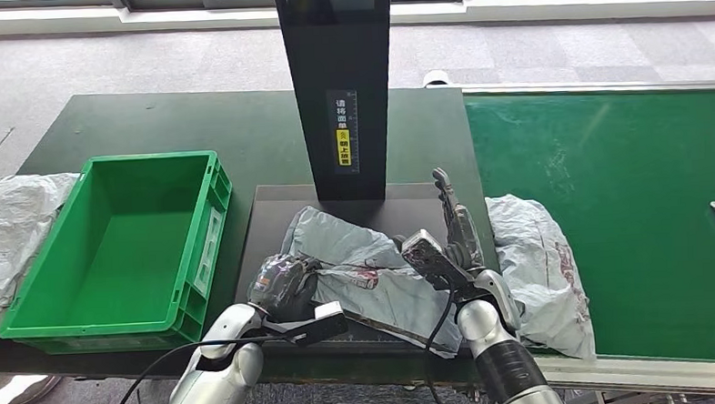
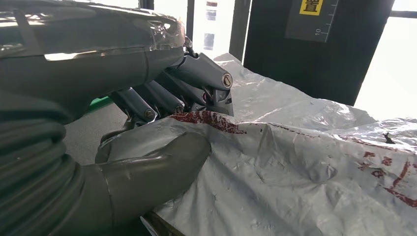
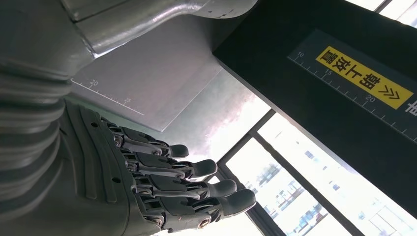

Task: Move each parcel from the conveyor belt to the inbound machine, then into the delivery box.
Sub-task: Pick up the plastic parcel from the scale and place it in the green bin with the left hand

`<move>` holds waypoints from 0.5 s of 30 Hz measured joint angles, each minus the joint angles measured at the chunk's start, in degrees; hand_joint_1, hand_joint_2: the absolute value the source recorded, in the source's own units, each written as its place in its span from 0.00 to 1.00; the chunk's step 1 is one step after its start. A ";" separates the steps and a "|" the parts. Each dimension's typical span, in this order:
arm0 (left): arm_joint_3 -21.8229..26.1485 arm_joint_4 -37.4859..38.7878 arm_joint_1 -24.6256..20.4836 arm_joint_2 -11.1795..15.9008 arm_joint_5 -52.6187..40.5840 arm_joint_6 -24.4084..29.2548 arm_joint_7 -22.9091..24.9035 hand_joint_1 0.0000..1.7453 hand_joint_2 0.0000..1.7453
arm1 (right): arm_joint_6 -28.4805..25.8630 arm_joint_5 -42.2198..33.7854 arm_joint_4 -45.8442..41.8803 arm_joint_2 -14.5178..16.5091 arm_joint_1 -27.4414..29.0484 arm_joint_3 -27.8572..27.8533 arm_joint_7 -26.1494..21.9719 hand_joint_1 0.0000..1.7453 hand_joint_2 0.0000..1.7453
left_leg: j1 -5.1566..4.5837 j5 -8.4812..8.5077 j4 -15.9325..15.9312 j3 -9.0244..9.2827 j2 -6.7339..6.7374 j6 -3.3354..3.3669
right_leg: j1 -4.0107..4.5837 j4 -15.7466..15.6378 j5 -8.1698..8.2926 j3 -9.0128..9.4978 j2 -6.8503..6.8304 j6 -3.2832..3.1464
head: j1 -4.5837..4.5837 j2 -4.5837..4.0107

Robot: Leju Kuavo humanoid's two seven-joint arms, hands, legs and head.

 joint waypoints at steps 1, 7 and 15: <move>0.00 0.00 0.00 0.00 0.00 -0.01 0.01 1.00 1.00 | 0.00 0.01 0.00 0.00 0.00 0.00 0.00 0.00 1.00 | 0.00 0.00 0.00 0.00 0.00 0.00 | 0.00 0.00 0.00 0.00 0.00 0.00 | 0.00 0.00; 0.00 0.00 0.00 0.00 0.00 -0.01 -0.01 1.00 1.00 | 0.00 0.00 0.00 0.00 0.00 0.00 0.00 0.00 1.00 | 0.00 0.00 0.00 0.00 0.00 0.00 | 0.00 0.00 0.00 0.00 0.00 0.00 | 0.00 -0.01; -0.01 0.00 0.00 0.00 0.00 -0.01 0.01 1.00 1.00 | 0.01 0.01 0.00 0.00 0.00 0.00 0.00 0.00 1.00 | 0.00 0.00 0.00 0.00 0.00 0.00 | 0.00 0.00 0.00 0.00 0.00 0.00 | 0.00 -0.01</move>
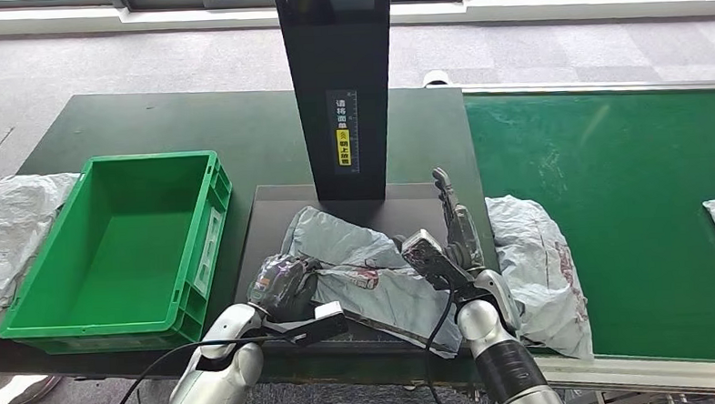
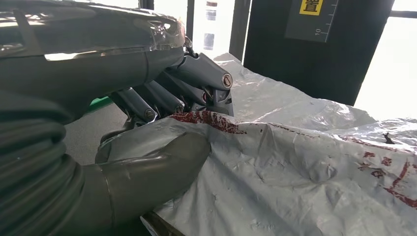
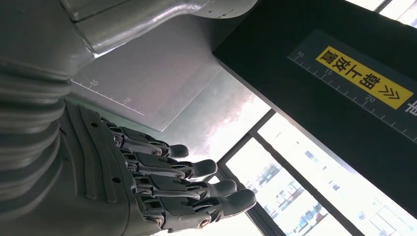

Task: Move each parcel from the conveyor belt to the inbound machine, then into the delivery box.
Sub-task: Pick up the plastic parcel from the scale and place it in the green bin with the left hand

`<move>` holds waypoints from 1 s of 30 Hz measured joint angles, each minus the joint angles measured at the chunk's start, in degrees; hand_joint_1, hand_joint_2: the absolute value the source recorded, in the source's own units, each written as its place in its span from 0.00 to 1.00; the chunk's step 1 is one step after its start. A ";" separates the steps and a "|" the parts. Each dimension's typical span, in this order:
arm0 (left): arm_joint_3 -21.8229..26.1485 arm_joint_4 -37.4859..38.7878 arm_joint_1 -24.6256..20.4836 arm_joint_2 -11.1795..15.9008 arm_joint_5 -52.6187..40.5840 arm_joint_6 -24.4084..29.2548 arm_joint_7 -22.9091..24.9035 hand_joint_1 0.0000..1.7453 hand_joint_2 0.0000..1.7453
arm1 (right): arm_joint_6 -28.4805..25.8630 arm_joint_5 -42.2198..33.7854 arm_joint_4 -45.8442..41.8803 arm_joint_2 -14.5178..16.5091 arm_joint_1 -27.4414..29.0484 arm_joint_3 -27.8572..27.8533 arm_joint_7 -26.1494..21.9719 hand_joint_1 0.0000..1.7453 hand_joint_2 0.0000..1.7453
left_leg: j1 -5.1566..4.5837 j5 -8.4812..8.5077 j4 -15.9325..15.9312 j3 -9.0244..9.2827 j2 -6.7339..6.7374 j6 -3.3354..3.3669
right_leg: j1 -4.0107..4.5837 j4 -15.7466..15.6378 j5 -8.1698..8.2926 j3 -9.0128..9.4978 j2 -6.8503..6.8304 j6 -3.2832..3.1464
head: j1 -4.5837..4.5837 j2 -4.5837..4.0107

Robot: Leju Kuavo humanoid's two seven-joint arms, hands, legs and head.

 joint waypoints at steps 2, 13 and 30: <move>0.00 0.00 0.00 0.00 0.00 0.00 0.00 1.00 1.00 | 0.00 0.00 0.00 0.00 0.00 0.00 0.00 0.00 1.00 | 0.00 0.00 0.00 0.00 0.00 0.00 | 0.00 0.00 0.00 0.00 0.00 0.00 | 0.00 0.01; -0.02 0.00 0.00 0.01 0.00 0.00 0.01 1.00 1.00 | 0.00 0.01 0.00 0.00 0.00 0.00 0.00 0.00 1.00 | 0.00 0.00 0.00 0.00 0.00 0.00 | 0.00 0.00 0.00 0.00 0.00 0.00 | 0.00 0.00; 11.78 -48.37 7.49 -3.96 -20.13 27.61 13.87 1.00 1.00 | -10.81 -3.23 -37.12 -1.28 15.85 0.11 1.11 0.00 1.00 | 0.01 -0.18 0.01 -0.23 -0.04 -0.05 | 0.08 0.01 -0.26 -0.17 -0.07 0.00 | 0.00 0.01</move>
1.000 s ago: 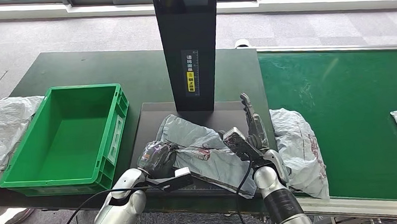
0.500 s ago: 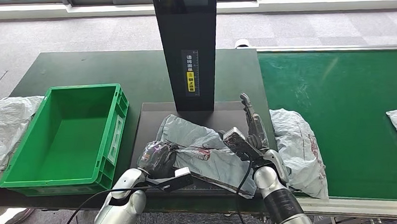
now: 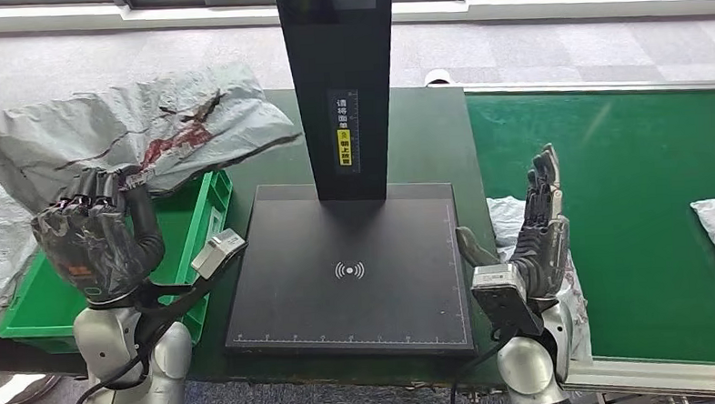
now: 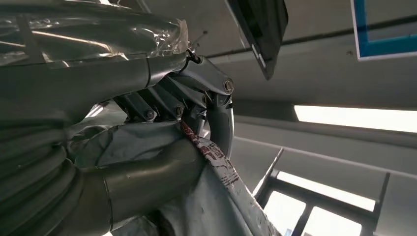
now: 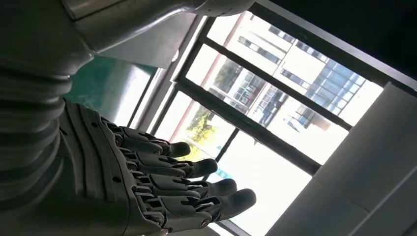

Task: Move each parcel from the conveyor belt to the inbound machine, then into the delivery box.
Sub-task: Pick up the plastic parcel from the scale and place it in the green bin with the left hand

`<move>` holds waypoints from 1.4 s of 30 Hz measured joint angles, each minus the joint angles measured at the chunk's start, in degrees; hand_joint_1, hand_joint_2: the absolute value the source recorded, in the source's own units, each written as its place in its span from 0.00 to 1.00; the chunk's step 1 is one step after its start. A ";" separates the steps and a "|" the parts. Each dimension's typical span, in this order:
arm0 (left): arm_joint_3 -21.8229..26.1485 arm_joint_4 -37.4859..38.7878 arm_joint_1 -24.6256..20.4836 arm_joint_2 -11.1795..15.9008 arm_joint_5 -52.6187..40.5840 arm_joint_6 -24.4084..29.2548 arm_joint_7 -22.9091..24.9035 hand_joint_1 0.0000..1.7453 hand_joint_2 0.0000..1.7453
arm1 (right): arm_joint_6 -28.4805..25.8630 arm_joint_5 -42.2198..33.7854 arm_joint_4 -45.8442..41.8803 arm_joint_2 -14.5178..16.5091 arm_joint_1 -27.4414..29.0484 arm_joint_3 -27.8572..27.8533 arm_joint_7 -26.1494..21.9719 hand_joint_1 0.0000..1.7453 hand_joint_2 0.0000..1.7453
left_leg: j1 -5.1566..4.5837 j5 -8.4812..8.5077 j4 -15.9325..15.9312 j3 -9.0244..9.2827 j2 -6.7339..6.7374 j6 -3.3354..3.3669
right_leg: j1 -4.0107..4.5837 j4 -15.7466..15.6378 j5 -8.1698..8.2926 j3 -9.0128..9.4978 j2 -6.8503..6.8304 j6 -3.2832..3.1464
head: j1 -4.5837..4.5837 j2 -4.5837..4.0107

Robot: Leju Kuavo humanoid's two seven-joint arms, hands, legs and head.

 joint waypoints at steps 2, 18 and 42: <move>0.56 -3.08 0.28 -0.15 -0.01 -0.37 0.02 1.00 1.00 | 0.04 0.00 -2.40 -0.08 0.62 0.02 0.07 0.00 1.00 | 0.00 0.00 0.00 0.03 0.00 0.00 | 0.00 0.00 -0.01 0.04 0.00 -0.02 | 0.00 0.00; 2.34 -6.36 0.31 -1.92 -0.02 -0.77 -3.81 1.00 1.00 | -2.13 -0.29 -10.25 -1.40 4.17 0.17 1.67 0.00 1.00 | 0.00 0.09 0.02 0.19 -0.05 0.07 | -0.06 0.00 0.10 0.19 -0.01 0.06 | 0.00 -0.01; 8.81 15.22 -4.43 2.11 0.27 -1.04 4.68 1.00 1.00 | 1.29 1.68 -11.49 -0.99 5.62 0.13 -0.76 0.00 1.00 | 0.02 0.17 0.02 0.19 0.01 0.02 | 0.04 -0.02 0.19 0.19 0.02 -0.06 | 0.00 -0.01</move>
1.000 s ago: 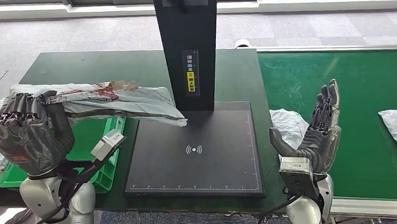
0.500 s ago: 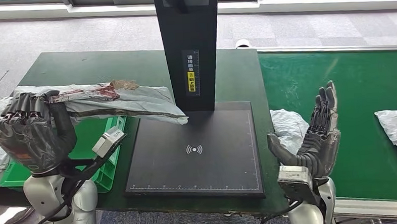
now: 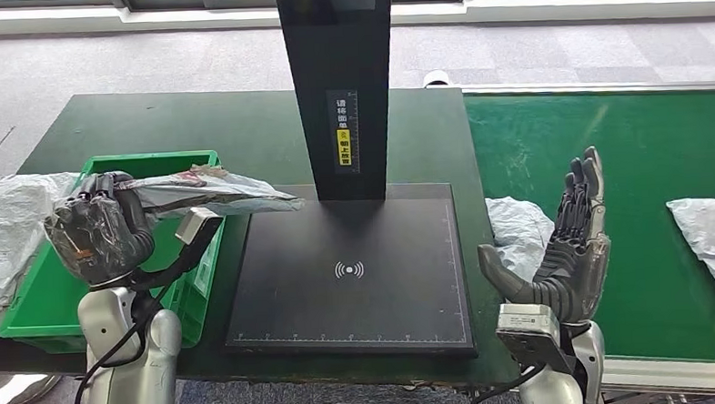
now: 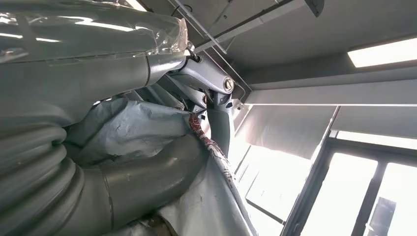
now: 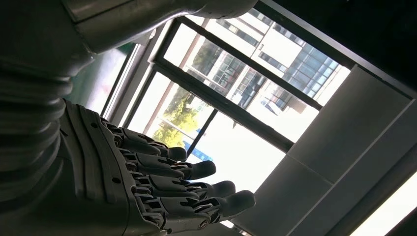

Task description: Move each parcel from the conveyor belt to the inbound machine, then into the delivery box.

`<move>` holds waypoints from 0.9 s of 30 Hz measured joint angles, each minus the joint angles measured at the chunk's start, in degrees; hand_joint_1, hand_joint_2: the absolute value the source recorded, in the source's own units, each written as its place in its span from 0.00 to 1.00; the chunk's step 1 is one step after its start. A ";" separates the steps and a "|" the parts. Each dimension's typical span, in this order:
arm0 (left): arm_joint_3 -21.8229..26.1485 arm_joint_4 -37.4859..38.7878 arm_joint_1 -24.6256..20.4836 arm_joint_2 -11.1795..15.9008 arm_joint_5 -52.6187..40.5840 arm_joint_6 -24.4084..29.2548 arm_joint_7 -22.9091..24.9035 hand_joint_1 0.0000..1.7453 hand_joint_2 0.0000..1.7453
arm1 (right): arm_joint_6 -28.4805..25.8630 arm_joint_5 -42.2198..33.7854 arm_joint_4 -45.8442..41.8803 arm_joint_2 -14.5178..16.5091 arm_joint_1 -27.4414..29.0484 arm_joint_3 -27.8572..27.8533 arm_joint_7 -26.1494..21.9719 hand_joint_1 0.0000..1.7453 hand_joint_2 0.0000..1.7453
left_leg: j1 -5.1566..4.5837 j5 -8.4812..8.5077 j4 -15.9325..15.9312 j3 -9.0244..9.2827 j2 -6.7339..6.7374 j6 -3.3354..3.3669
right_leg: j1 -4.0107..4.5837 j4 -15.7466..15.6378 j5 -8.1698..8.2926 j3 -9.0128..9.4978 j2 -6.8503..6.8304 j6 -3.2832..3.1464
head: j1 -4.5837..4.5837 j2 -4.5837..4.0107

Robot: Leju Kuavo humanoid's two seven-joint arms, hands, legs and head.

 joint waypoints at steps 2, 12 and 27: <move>0.17 0.51 -0.10 0.16 0.01 0.01 0.00 1.00 1.00 | 0.00 0.00 0.00 0.00 0.00 0.00 0.00 0.00 1.00 | 0.00 -0.01 0.00 0.00 0.00 0.01 | 0.00 0.00 0.00 0.00 0.00 0.00 | 0.00 0.01; 0.60 2.10 -0.59 0.51 0.01 0.01 0.56 1.00 1.00 | 0.09 0.01 -0.01 0.10 0.00 0.00 0.01 0.00 1.00 | -0.01 0.00 0.00 0.00 0.00 0.01 | 0.01 0.00 0.00 0.01 -0.01 0.00 | 0.00 0.01; 26.39 13.56 -6.43 0.46 4.50 0.04 -9.11 1.00 1.00 | 3.15 1.01 -1.09 1.14 -0.28 -0.64 0.63 0.00 1.00 | 0.04 0.04 -0.02 -0.02 0.03 -0.06 | 0.07 0.00 0.00 -0.02 0.04 -0.02 | 0.00 0.01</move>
